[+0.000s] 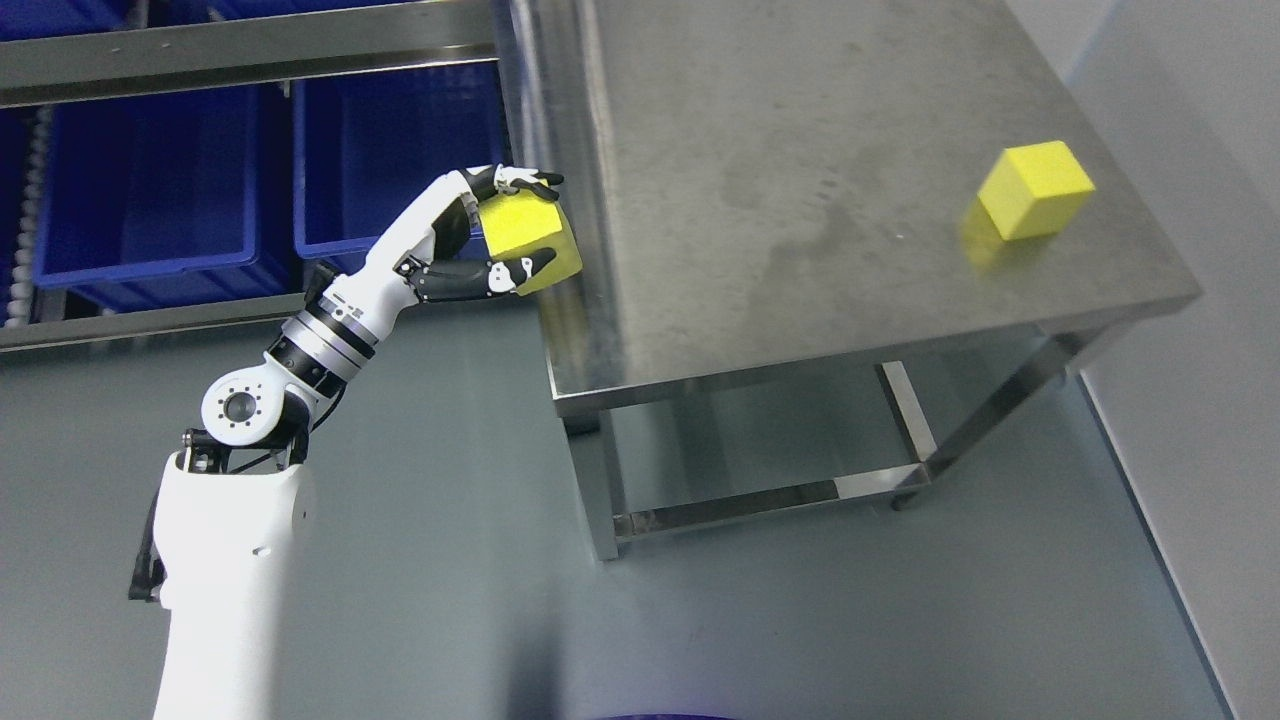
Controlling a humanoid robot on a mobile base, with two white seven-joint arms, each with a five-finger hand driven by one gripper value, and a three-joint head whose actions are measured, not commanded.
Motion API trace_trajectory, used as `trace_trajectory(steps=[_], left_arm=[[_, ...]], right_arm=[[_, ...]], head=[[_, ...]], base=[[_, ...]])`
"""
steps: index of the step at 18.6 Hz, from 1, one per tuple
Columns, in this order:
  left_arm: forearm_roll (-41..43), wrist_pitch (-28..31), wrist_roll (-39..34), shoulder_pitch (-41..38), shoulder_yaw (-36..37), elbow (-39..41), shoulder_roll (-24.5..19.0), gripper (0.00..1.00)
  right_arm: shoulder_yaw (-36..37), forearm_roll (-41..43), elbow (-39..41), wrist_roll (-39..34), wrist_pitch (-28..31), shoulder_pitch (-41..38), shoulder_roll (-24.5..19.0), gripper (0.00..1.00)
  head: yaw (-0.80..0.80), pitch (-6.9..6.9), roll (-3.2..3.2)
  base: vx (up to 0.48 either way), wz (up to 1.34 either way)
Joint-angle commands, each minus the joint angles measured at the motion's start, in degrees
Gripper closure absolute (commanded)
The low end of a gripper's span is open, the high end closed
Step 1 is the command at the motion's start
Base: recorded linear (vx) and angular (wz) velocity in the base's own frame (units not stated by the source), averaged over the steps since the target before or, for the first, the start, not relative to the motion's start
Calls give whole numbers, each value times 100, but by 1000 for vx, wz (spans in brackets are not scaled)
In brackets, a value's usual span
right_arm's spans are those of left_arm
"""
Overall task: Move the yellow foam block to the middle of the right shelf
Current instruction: 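Lift the yellow cube off the table with the left hand, then hold the cube raised in the left hand while turning toward the blue bins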
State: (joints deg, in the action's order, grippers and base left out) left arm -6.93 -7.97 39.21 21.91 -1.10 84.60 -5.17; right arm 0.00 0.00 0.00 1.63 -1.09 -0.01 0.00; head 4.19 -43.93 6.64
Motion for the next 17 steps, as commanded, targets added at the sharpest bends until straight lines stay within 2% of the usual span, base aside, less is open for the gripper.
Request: trace_trajectory(steps=[1, 4, 6, 11, 17], left_arm=[[-1467, -37, -150, 156, -953, 390, 417, 77], [-1820, -38, -948, 173, -1374, 399, 417, 76], [-1838, -38, -1204, 173, -1734, 390, 417, 76], [-1838, 15, -1223, 104, -2482, 618, 417, 77], [-1838, 33, -1196, -55, -2799, 698, 417, 77]], right_arm=[[70, -18, 100, 4, -6, -131, 100, 0], [70, -18, 100, 4, -6, -140, 100, 0], [70, -18, 100, 4, -6, -140, 100, 0], [70, -18, 100, 4, -6, -140, 100, 0], [70, -18, 100, 4, -6, -140, 100, 0]], head=[[0, 0, 0], [0, 0, 0], [0, 0, 0], [0, 0, 0], [0, 1, 0]], base=[[26, 568], [71, 760], [91, 820], [113, 925], [122, 897]])
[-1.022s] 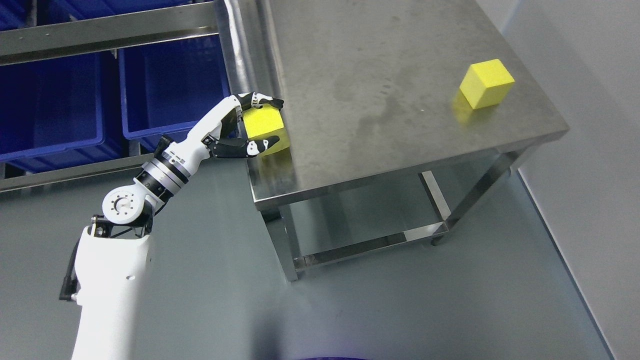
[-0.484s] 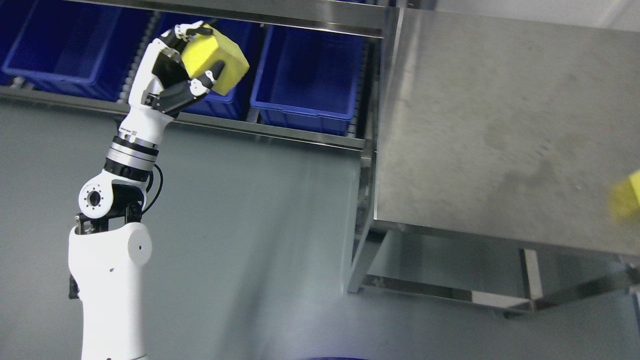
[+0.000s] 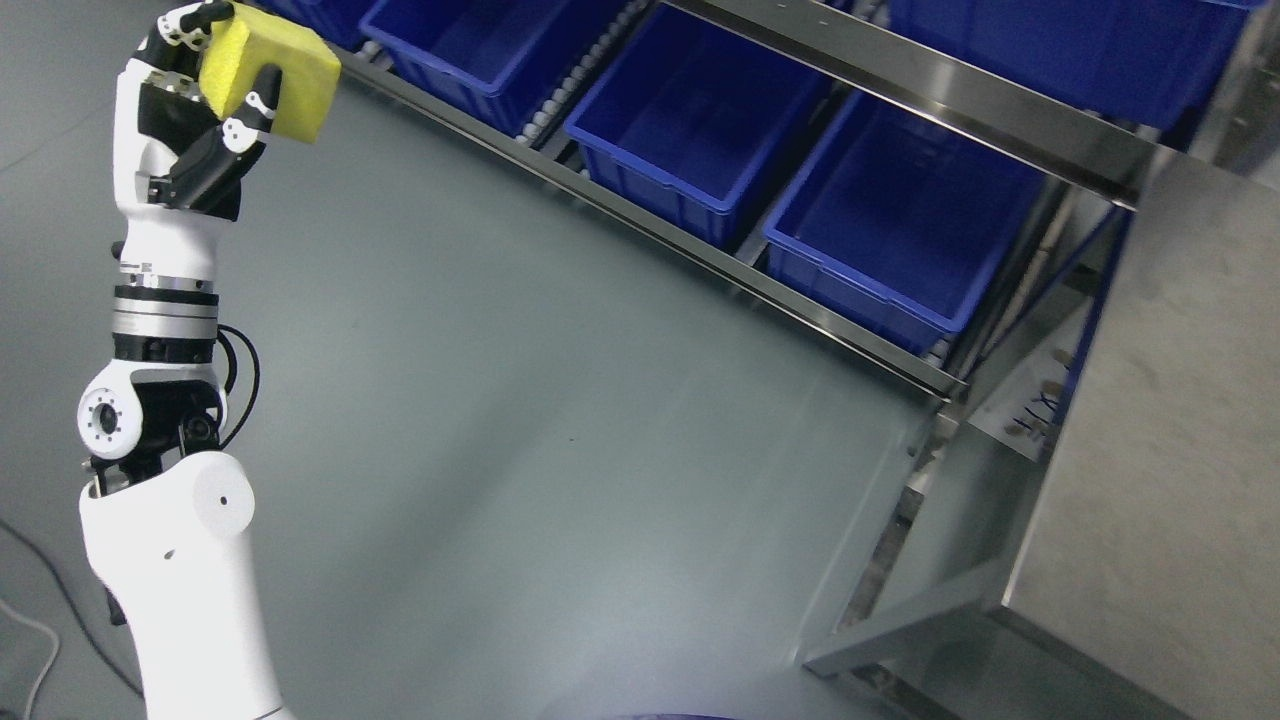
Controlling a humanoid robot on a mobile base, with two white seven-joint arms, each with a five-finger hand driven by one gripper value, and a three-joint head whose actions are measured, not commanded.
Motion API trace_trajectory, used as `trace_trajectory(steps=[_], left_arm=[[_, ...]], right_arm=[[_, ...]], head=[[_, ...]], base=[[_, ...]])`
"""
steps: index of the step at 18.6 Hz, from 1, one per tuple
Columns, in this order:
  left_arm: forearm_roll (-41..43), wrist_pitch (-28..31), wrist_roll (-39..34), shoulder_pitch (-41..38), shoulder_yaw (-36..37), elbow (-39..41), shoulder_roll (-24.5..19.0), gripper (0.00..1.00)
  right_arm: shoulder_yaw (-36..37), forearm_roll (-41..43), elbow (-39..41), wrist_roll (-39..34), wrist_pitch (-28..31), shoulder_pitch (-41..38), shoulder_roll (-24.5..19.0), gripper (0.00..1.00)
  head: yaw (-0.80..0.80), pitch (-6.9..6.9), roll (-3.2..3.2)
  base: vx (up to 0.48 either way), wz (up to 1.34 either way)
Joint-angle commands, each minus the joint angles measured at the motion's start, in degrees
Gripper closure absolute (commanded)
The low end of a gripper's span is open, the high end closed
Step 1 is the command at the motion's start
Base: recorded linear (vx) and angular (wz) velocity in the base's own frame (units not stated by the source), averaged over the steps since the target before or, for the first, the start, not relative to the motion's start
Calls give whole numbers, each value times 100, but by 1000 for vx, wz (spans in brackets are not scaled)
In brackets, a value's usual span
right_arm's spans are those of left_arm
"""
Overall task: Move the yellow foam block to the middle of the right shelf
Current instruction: 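Hold the cube raised in the left hand while turning toward the blue bins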
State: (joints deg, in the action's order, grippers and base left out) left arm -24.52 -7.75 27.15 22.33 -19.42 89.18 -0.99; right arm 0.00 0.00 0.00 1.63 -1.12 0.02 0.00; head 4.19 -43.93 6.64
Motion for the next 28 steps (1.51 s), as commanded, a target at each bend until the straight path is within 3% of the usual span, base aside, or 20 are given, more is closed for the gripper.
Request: trace_trajectory(steps=[1, 15, 28], left_arm=[[-80, 10, 10, -97, -976, 240, -1, 77], [-71, 1, 19, -238, -1011, 213, -1, 77], [-71, 10, 36, -255, -1020, 213, -1, 77]], right_arm=[[70, -18, 100, 4, -2, -142, 100, 0], [70, -18, 100, 4, -2, -142, 100, 0], [70, -18, 100, 4, -2, -133, 100, 0]], head=[[0, 0, 0], [0, 0, 0], [0, 0, 0]], base=[[120, 760], [117, 518], [241, 87]])
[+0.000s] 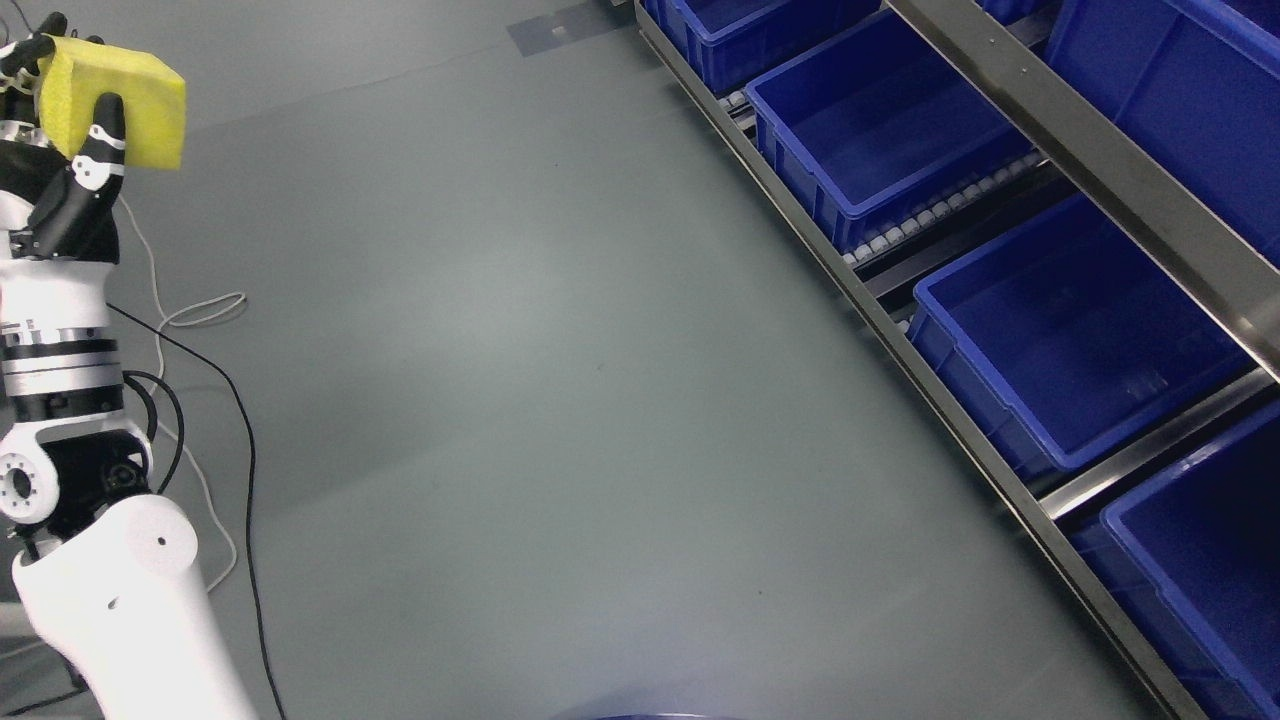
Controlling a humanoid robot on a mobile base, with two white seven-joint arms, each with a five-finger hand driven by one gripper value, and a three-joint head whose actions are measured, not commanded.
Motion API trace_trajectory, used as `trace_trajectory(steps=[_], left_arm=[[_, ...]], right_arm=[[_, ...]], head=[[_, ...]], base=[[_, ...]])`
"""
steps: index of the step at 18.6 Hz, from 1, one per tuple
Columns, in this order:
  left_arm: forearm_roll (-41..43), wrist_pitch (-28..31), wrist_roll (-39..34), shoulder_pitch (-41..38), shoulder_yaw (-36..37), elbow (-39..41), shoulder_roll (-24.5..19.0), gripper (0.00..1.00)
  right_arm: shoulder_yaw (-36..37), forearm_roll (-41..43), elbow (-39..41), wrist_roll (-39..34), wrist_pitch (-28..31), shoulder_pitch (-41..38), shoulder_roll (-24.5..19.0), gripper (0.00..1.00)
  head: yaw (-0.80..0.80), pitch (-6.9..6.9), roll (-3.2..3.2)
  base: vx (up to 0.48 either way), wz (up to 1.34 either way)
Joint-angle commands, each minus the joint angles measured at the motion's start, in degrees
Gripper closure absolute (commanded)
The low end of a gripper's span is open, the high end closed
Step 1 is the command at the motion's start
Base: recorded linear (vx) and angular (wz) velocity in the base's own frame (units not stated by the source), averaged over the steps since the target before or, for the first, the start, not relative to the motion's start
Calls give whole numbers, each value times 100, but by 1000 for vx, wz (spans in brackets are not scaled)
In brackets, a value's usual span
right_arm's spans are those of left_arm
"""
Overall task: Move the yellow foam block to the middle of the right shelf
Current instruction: 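Hold the cube raised in the left hand while turning toward the blue bins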
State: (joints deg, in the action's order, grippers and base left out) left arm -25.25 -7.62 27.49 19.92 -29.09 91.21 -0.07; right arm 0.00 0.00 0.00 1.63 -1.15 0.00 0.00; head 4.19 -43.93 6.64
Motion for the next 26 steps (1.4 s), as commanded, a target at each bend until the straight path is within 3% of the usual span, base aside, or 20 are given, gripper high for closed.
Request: trace_trajectory(steps=[1, 13, 20, 23, 26], left_arm=[[3, -3, -6, -5, -35, 11, -93, 77], [3, -20, 38, 21, 140, 37, -93, 77], [3, -108, 38, 117, 702, 55, -125, 77], [3, -249, 46, 170, 939, 81, -379, 77], [12, -249, 46, 372, 1300, 248, -1160, 77]], right_arm=[[70, -18, 100, 4, 1, -131, 100, 0], [70, -18, 100, 4, 1, -140, 100, 0], [70, -18, 100, 4, 1, -140, 100, 0], [70, -18, 100, 4, 1, -140, 100, 0], [70, -18, 100, 4, 1, -140, 100, 0]], head=[[0, 0, 0], [0, 0, 0], [0, 0, 0], [0, 0, 0], [0, 0, 0]], base=[[330, -125], [371, -227], [296, -549], [249, -537], [242, -481]])
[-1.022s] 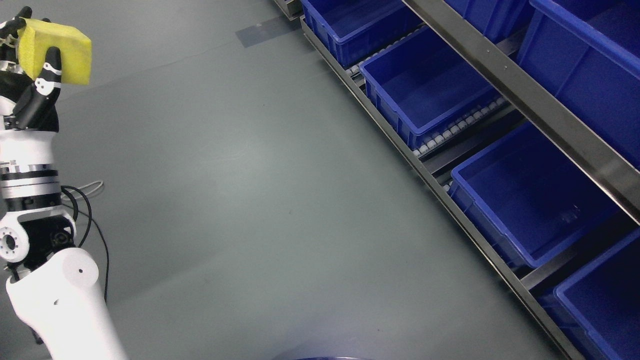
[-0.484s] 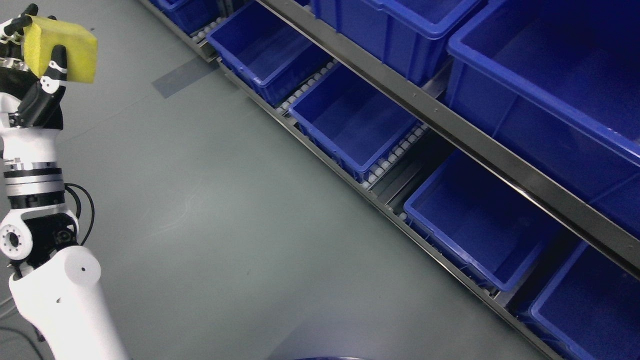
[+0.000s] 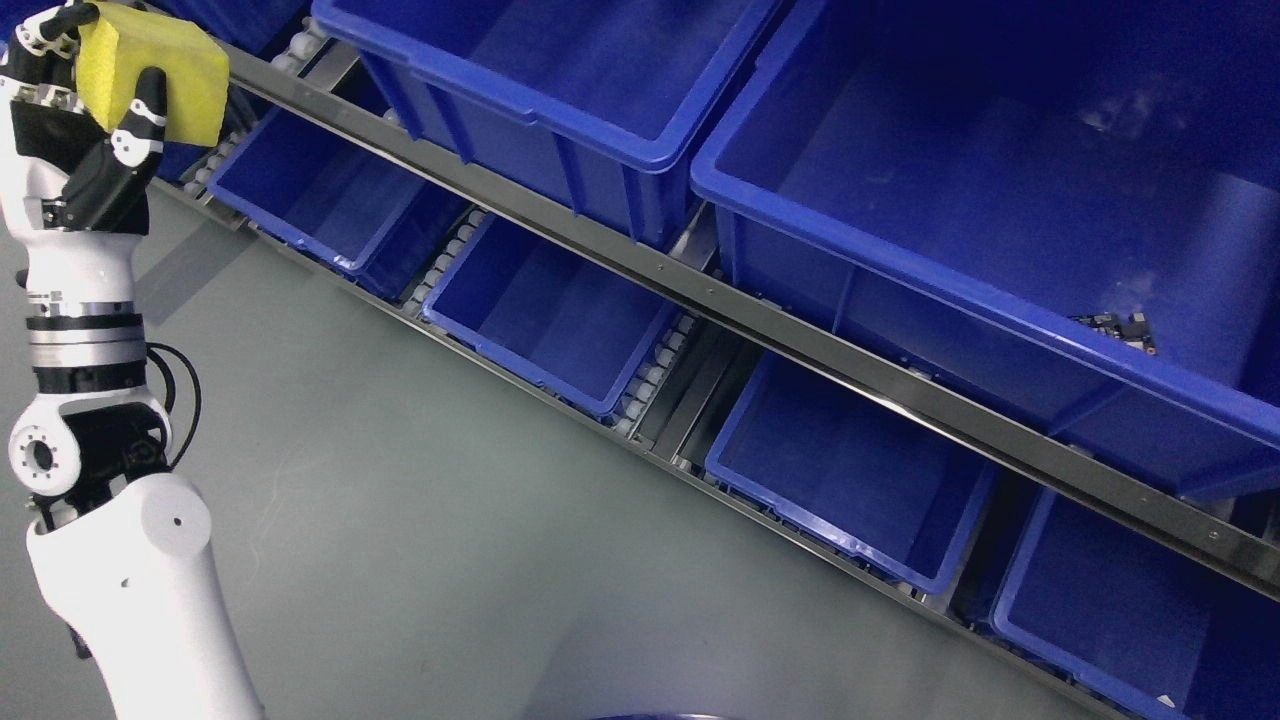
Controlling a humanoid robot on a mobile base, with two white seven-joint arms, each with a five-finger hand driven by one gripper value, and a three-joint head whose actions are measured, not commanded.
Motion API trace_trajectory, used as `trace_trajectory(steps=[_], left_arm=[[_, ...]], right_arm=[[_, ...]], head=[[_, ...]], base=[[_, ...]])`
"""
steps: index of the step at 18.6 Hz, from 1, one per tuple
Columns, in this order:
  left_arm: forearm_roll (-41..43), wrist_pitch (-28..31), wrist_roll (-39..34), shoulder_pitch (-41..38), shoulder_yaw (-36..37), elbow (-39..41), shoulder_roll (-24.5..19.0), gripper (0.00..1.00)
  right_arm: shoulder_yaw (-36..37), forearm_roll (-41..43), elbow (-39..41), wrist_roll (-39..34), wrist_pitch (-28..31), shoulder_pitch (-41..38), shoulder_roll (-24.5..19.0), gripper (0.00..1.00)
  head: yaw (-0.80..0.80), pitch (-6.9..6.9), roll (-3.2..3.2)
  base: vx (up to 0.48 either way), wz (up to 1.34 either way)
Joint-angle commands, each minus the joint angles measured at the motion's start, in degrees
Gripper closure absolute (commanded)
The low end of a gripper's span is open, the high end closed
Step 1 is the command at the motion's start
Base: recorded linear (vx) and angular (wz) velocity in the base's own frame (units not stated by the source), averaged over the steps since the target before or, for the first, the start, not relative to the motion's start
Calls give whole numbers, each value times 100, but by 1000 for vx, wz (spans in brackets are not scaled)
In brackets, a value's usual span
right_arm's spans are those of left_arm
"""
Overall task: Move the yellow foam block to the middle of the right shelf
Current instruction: 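Hold the cube raised in the left hand while turning toward the blue bins, then extend the left hand over the blue bin and release the cube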
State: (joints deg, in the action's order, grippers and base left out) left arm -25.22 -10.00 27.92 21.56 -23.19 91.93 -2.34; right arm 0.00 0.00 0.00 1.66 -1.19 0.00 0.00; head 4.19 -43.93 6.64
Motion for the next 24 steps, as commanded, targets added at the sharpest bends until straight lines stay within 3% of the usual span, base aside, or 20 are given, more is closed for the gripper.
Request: trace_trajectory(steps=[1, 6, 8, 10, 14, 20, 22, 24], left_arm=[[9, -10, 3, 304, 806, 193, -1265, 77], [218, -10, 247, 743, 1272, 150, -2927, 77], [753, -10, 704, 928, 1483, 36, -3070, 77], [1596, -10, 1161, 1287, 1817, -201, -3009, 77], [2792, -97, 1269, 1763, 2563, -850, -2746, 75], [3471, -265, 1295, 2063, 3206, -1388, -1973, 74], [3585, -256, 1286, 2107, 3321, -1502, -1779, 68], [3603, -256, 1277, 2098, 3312, -1503, -1508, 50]], right_arm=[[70, -18, 100, 1, 4, -132, 100, 0], [70, -18, 100, 1, 4, -140, 100, 0], [70, -18, 100, 1, 4, -140, 100, 0], [70, -18, 100, 1, 4, -140, 100, 0], [70, -18, 100, 1, 4, -132, 100, 0], [70, -18, 100, 1, 4, -131, 100, 0], [70, -18, 100, 1, 4, -140, 100, 0], [70, -18, 100, 1, 4, -140, 100, 0]], head=[[0, 0, 0], [0, 0, 0], [0, 0, 0], [0, 0, 0], [0, 0, 0], [0, 0, 0], [0, 0, 0], [0, 0, 0]], base=[[189, -386], [154, -299], [104, -161], [81, -99], [53, -36], [36, -1], [32, 3], [26, 2]])
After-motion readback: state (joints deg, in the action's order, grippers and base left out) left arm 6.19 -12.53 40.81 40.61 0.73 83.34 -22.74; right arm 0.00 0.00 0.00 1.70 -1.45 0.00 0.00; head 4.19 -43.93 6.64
